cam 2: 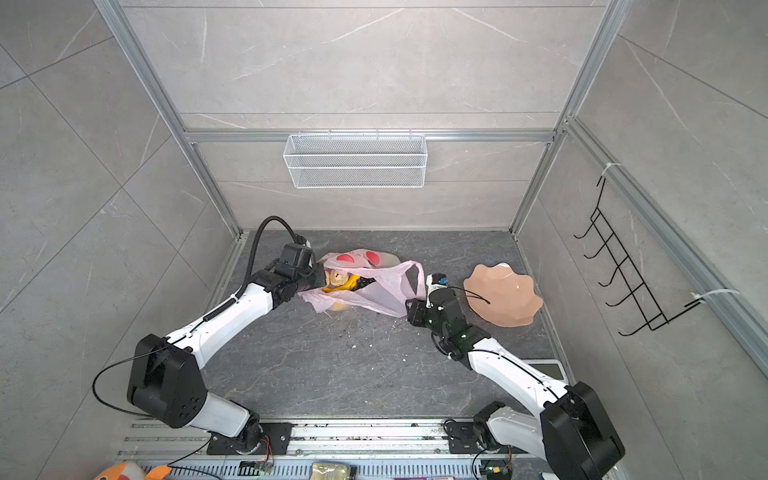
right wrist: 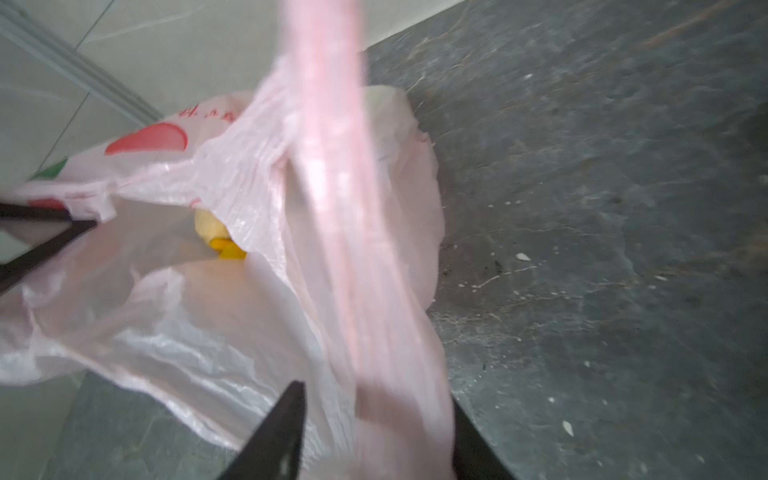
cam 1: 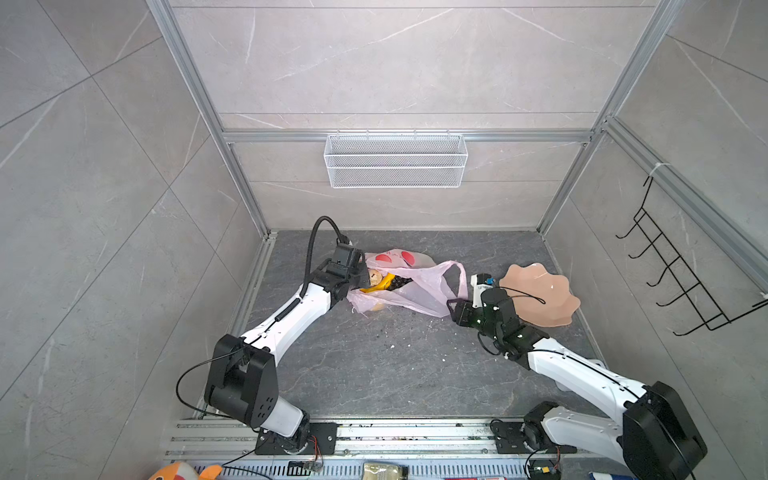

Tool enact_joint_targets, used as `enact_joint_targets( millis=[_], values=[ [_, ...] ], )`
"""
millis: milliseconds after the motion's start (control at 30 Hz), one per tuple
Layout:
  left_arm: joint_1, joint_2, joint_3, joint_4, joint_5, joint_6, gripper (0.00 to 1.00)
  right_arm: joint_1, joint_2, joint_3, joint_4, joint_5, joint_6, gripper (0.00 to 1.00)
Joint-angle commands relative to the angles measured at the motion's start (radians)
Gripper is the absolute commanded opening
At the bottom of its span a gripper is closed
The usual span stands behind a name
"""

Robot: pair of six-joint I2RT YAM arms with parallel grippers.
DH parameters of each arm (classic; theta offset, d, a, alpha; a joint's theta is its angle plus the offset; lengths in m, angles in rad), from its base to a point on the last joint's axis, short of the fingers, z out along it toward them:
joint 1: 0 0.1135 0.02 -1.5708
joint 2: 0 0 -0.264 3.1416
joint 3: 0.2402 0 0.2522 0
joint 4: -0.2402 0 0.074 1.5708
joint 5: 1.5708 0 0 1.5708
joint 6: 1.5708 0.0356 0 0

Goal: Take the fake fruits out of the plastic bag

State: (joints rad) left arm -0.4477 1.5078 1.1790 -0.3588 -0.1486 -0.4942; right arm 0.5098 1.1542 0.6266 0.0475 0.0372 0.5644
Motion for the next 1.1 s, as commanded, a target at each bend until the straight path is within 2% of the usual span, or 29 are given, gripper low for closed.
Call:
enact_joint_targets(
  millis=[0,100,200,300,367,500,700,867,1067],
  values=[
    [-0.011,-0.025,0.007,0.008,0.085,0.052,0.00,0.004,-0.070,0.073,-0.184,0.147,-0.090,0.66],
    [-0.026,-0.022,0.025,-0.019,0.072,0.079,0.00,0.045,-0.123,0.135,-0.289,0.234,-0.140,0.79],
    [-0.034,-0.012,0.054,-0.037,0.056,0.093,0.00,0.099,-0.136,0.221,-0.412,0.376,-0.174,0.90],
    [-0.034,-0.002,0.073,-0.040,0.042,0.094,0.00,0.140,-0.134,0.287,-0.490,0.465,-0.210,0.92],
    [-0.035,0.005,0.085,-0.045,0.041,0.096,0.00,0.181,-0.121,0.322,-0.488,0.469,-0.264,0.92],
    [-0.036,0.020,0.107,-0.050,0.035,0.105,0.00,0.252,0.032,0.442,-0.497,0.432,-0.363,0.92],
    [-0.036,0.041,0.115,-0.057,0.036,0.115,0.00,0.253,0.358,0.660,-0.532,0.426,-0.435,0.91],
    [-0.037,0.056,0.100,-0.054,0.048,0.114,0.00,0.247,0.530,0.787,-0.546,0.428,-0.475,0.90],
    [-0.037,0.064,0.069,-0.028,0.071,0.118,0.00,0.228,0.683,0.868,-0.544,0.531,-0.507,0.96]
  ],
)
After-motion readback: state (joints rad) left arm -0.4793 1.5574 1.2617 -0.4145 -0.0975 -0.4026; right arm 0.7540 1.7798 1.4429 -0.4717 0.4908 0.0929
